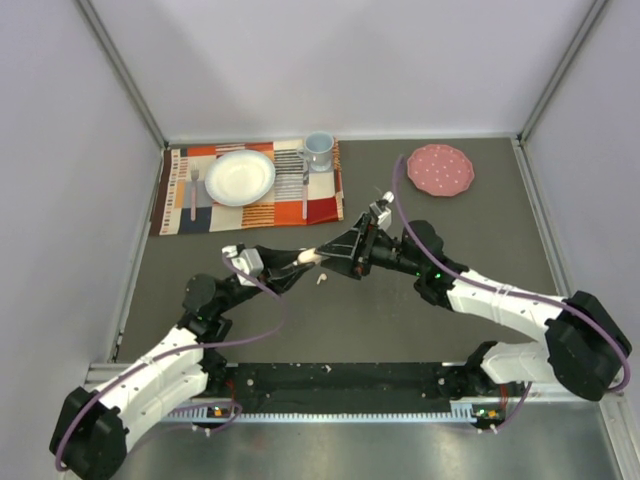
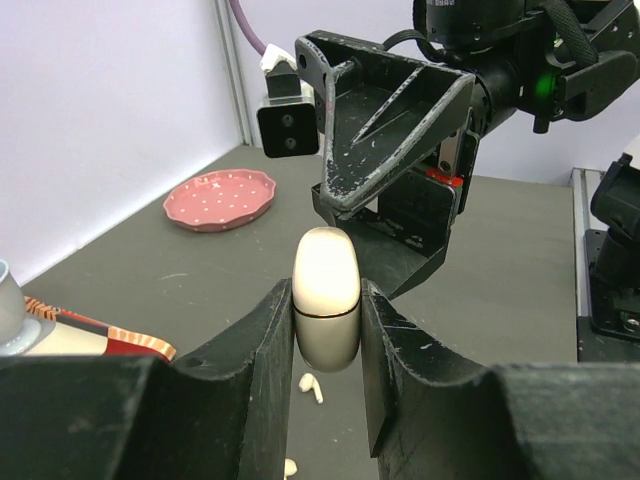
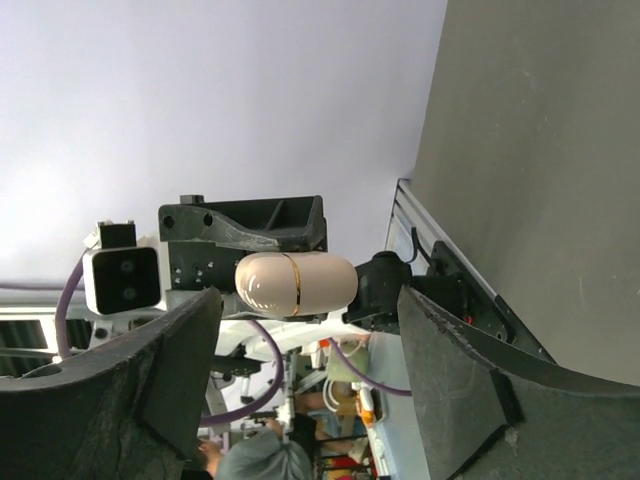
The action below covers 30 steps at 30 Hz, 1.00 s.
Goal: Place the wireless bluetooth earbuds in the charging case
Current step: Pass from the left arm to the right
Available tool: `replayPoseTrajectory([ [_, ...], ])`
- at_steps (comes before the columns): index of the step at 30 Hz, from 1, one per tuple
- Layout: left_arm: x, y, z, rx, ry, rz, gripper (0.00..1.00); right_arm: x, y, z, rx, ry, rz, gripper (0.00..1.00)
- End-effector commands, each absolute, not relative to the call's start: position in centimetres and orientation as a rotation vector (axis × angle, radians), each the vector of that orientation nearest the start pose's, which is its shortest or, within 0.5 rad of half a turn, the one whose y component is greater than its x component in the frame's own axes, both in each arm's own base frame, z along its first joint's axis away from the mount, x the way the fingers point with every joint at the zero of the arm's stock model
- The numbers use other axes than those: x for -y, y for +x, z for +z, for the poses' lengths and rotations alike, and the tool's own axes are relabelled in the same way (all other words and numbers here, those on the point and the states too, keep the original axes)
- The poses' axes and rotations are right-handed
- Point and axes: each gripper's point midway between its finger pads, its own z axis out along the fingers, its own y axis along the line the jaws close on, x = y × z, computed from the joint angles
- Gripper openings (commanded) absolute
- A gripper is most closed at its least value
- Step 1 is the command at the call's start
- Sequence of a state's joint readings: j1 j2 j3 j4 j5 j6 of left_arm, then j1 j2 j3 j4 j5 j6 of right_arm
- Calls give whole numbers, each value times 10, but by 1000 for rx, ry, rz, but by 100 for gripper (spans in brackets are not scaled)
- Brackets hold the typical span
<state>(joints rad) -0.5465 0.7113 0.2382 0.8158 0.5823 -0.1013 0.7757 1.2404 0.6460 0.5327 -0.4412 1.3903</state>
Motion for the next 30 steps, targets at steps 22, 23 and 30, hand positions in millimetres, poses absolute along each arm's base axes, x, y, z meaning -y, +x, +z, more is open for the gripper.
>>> replayPoseTrajectory([
  [22,235,191,280,-1026,769,-894,0,-363,188,279,-1962,203,2106,58],
  [23,235,191,278,-1029,769,-895,0,-364,187,278,-1967,202,2110,58],
  [30,236,193,277,-1035,762,-898,0,-366,184,278,-1967,189,2134,61],
])
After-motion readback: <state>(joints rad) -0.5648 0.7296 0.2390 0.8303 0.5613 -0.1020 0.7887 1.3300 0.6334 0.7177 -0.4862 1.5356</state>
